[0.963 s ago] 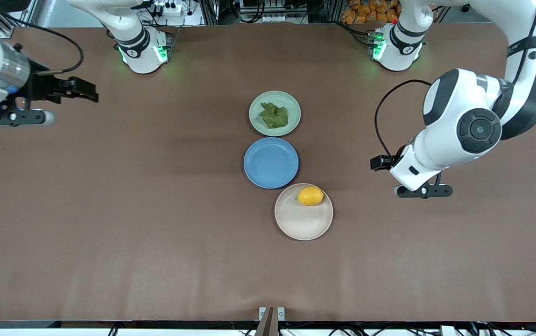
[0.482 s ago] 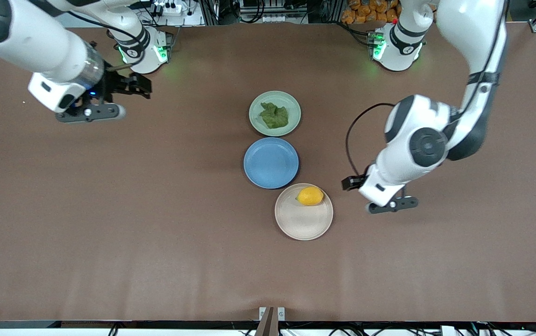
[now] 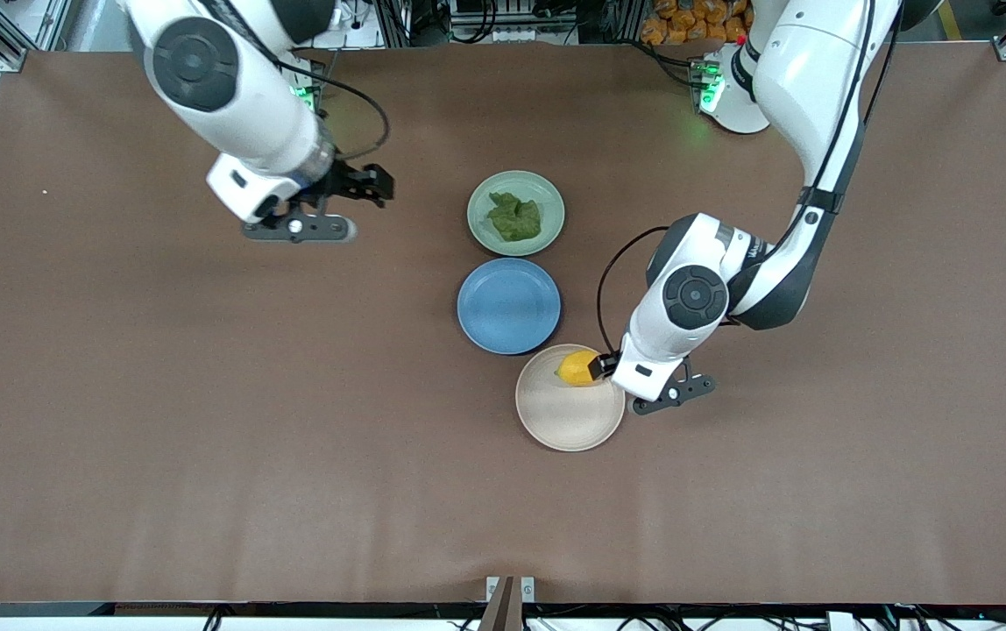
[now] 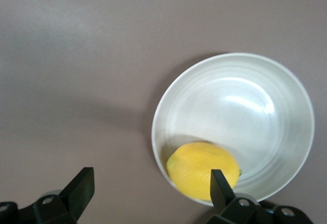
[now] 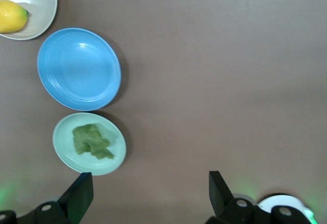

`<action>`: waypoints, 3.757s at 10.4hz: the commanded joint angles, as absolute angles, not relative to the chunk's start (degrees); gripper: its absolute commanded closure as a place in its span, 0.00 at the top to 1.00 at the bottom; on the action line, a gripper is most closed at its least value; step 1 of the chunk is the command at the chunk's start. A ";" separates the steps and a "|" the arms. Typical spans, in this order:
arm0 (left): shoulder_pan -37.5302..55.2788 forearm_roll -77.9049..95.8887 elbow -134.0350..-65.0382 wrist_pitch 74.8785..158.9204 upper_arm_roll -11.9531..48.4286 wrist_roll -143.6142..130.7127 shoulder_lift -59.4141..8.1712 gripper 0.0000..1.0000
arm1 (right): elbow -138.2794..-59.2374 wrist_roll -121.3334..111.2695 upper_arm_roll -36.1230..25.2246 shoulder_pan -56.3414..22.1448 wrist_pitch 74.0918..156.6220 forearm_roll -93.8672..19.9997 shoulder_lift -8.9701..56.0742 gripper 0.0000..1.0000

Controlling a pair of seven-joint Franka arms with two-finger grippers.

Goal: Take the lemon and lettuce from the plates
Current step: 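Move the left gripper to the lemon while the right gripper reaches the lettuce, then lower both grippers and close them on the lemon and lettuce, then lift the lemon with the left gripper while the right gripper lifts lettuce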

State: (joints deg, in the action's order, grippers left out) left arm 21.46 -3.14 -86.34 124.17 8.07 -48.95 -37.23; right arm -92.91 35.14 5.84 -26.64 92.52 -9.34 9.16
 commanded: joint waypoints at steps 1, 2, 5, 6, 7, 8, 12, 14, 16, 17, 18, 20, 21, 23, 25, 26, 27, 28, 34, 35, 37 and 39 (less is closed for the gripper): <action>23.55 -4.92 -84.02 126.90 7.38 -57.53 -39.63 1.00 | -92.55 37.70 5.36 -28.99 95.27 -11.51 12.99 1.00; 24.69 -5.70 -84.02 127.44 7.12 -63.14 -39.73 1.00 | -92.55 40.14 5.36 -30.48 96.06 -11.51 14.57 1.00; 26.36 -8.08 -84.20 127.44 6.86 -82.64 -40.16 1.00 | -93.94 46.22 5.27 -34.36 103.85 -11.43 19.15 1.00; 26.72 -8.09 -84.20 127.44 6.94 -88.62 -40.17 1.00 | -96.57 47.88 5.27 -35.76 108.58 -11.43 19.60 1.00; 26.81 -8.09 -84.20 127.35 6.94 -91.81 -40.17 1.00 | -100.16 48.60 5.27 -36.64 113.77 -11.43 19.69 1.00; 26.89 -8.00 -84.20 127.44 6.94 -94.02 -40.60 1.00 | -102.98 48.69 5.27 -38.04 117.04 -11.43 19.69 1.00; 28.21 -7.82 -84.02 127.44 6.94 -102.82 -43.59 1.00 | -108.37 58.14 5.27 -42.96 127.16 -11.43 22.40 1.00; 28.13 -7.73 -83.85 127.70 6.94 -104.67 -44.64 1.00 | -108.54 63.53 5.27 -45.96 128.32 -11.43 23.81 1.00; 28.39 -7.73 -83.85 129.54 6.94 -105.11 -45.52 1.00 | -110.03 66.78 5.27 -47.98 130.50 -11.43 24.43 1.00; 28.48 -7.91 -83.85 130.42 6.94 -105.47 -45.79 1.00 | -110.65 68.28 5.36 -48.95 132.34 -11.43 24.52 1.00; 28.56 -8.00 -83.85 130.52 6.86 -105.56 -46.05 1.00 | -111.26 69.34 5.36 -50.17 133.23 -11.43 24.61 1.00; 31.88 -11.14 -83.93 130.52 4.33 -105.90 -46.14 0.97 | -111.88 72.06 5.36 -51.67 136.39 -11.43 25.57 1.00; 32.69 -11.07 -83.94 130.52 3.18 -108.08 -46.14 0.56 | -112.06 72.94 5.36 -52.29 138.06 -11.43 26.45 1.00; 32.70 -10.99 -83.94 130.52 3.16 -108.81 -46.05 0.00 | -112.76 74.18 5.27 -53.35 142.28 -11.43 28.12 1.00; 32.61 -11.07 -83.94 130.52 3.16 -108.20 -45.62 0.00 | -112.68 74.09 5.27 -53.35 143.08 -11.34 29.00 1.00; 32.52 -11.16 -83.94 130.52 3.08 -108.11 -45.27 0.00 | -112.76 74.09 5.27 -53.61 143.09 -11.08 29.44 1.00; 32.26 -11.16 -83.85 130.52 3.08 -108.02 -44.65 0.00 | -112.76 74.00 5.19 -53.96 143.09 -10.90 30.31 1.00; 31.91 -11.16 -83.85 130.52 3.08 -108.02 -44.04 0.00 | -112.76 74.09 5.19 -54.14 143.61 -10.90 30.93 1.00; 29.97 -11.69 -84.29 126.59 3.08 -102.41 -39.56 0.00 | -112.41 73.83 5.01 -54.32 145.46 -10.55 33.05 0.52; 29.80 -11.60 -84.46 124.65 2.99 -99.61 -38.94 0.00 | -112.33 74.00 5.01 -54.06 145.20 -10.55 32.87 0.28; 28.57 -11.43 -84.64 122.35 3.08 -96.52 -38.50 0.00 | -112.06 74.09 5.01 -53.70 144.41 -10.72 32.26 0.02; 27.60 -11.25 -86.29 121.21 3.25 -94.15 -37.10 0.00 | -111.54 73.48 4.92 -53.62 143.36 -10.72 31.73 0.00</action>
State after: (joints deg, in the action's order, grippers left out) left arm 28.36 -10.09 -83.21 122.35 2.83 -95.93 -40.05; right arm -111.97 73.55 5.12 -53.63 144.48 -10.40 32.46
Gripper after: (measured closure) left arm 0.282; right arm 0.894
